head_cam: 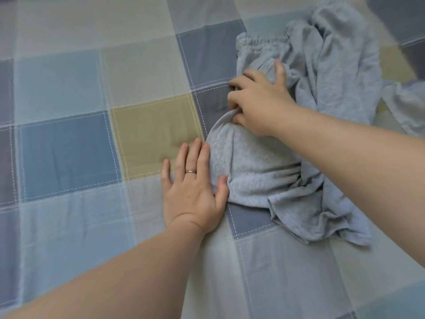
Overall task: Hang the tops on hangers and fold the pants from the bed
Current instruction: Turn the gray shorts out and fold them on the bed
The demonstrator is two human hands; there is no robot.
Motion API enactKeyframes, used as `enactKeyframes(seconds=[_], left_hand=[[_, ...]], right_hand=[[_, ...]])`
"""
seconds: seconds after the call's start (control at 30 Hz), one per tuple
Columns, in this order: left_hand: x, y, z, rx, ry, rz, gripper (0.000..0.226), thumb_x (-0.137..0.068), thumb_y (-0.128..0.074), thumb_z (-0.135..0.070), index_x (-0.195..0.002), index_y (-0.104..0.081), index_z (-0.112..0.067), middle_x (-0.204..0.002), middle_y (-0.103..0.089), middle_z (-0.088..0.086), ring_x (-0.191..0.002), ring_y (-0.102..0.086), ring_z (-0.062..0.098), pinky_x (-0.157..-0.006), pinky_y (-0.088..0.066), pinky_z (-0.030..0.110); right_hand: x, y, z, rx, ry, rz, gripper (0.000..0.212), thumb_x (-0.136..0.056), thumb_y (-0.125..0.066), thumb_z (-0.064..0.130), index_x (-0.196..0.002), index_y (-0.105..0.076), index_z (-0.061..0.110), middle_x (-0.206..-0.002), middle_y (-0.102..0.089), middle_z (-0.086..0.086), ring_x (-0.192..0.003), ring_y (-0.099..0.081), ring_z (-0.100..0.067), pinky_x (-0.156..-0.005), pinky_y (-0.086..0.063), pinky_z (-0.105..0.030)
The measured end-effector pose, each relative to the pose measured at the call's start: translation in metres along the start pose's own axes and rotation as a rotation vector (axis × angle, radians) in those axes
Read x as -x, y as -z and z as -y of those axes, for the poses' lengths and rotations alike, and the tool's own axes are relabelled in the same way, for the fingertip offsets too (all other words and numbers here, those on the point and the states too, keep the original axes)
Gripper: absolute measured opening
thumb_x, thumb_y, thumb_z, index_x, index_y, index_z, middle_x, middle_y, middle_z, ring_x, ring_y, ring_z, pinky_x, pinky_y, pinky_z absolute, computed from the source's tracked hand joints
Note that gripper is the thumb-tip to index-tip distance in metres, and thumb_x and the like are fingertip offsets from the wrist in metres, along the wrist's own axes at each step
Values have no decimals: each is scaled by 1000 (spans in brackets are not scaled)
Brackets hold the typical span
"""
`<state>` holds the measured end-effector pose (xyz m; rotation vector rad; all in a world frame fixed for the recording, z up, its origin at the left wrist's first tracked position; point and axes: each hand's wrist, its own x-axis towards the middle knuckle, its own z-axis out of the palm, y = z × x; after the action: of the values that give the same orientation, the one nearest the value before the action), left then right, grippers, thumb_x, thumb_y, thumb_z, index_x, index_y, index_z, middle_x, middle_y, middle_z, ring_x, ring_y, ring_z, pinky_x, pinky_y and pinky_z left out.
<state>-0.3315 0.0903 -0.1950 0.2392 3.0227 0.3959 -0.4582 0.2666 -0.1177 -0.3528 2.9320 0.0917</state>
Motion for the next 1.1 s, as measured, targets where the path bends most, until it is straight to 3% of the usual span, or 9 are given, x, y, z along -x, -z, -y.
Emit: enactKeyframes(seconds=[0.17, 0.27, 0.33, 0.43, 0.57, 0.7, 0.83, 0.93, 1.1], left_hand=[[0, -1, 1, 0, -15, -48, 76, -95, -20, -61, -161, -10, -24, -168, -10, -10, -154, -2, 12, -123, 2, 44], [1, -3, 2, 51, -27, -82, 67, -96, -25, -60, -154, -26, -27, -166, -17, -11, -154, -6, 12, -122, 0, 45], [-1, -1, 3, 94, -46, -114, 47, -95, -31, -52, -132, -44, -27, -161, -29, -9, -151, -16, 16, -121, -7, 47], [-1, 4, 5, 38, -160, -135, 27, -93, -39, -37, -110, -50, -19, -150, -41, -2, -137, -32, 29, -110, -22, 50], [29, 6, -7, -77, -381, -122, 19, -99, -49, -24, -106, -53, -7, -141, -48, 11, -125, -41, 37, -97, -29, 47], [104, 2, -22, -122, -432, -52, 20, -97, -50, -19, -113, -56, -8, -145, -47, 11, -126, -43, 36, -92, -34, 47], [225, 13, -42, -114, -322, 167, 30, -94, -55, -20, -122, -55, -12, -154, -38, 11, -137, -35, 36, -99, -33, 45], [345, 42, -64, -128, -227, 474, 35, -93, -49, -18, -128, -52, -19, -158, -30, 6, -141, -31, 32, -105, -34, 40], [523, 109, -98, 65, 88, 971, 19, -104, -42, -31, -111, -54, -18, -117, -62, 11, -110, -59, 34, -85, -46, 37]], right_hand=[[50, -6, 0, -67, 50, -299, 6, -91, -57, 15, -92, -63, 14, -97, -59, -1, -114, -54, -26, -118, -9, -59], [97, -17, -2, -110, -47, -379, 9, -90, -56, 9, -83, -54, 14, -80, -52, 0, -90, -58, -30, -112, -19, -52], [132, -24, -3, -149, -135, -340, 14, -93, -56, 12, -83, -47, 17, -80, -52, 2, -85, -58, -30, -110, -20, -47], [190, -34, 5, -208, -243, -277, 16, -95, -56, 17, -86, -44, 23, -89, -63, -2, -92, -60, -30, -107, -21, -42], [275, -45, 27, -246, -281, -252, 23, -95, -60, 24, -85, -40, 27, -89, -64, -1, -92, -62, -28, -102, -24, -42], [355, -57, 45, -276, -343, -224, 18, -92, -65, 24, -84, -49, 25, -86, -63, -1, -87, -63, -28, -92, -27, -41], [445, -62, 72, -330, -444, -77, 21, -95, -60, 28, -84, -42, 29, -92, -62, 1, -94, -62, -25, -84, -24, -39], [532, -51, 95, -431, -537, 146, 19, -98, -53, 28, -83, -41, 28, -98, -65, 3, -102, -62, -20, -86, -23, -37], [687, -23, 142, -502, -549, 410, 16, -99, -52, 31, -85, -45, 29, -99, -68, 5, -103, -63, -20, -95, -29, -38]])
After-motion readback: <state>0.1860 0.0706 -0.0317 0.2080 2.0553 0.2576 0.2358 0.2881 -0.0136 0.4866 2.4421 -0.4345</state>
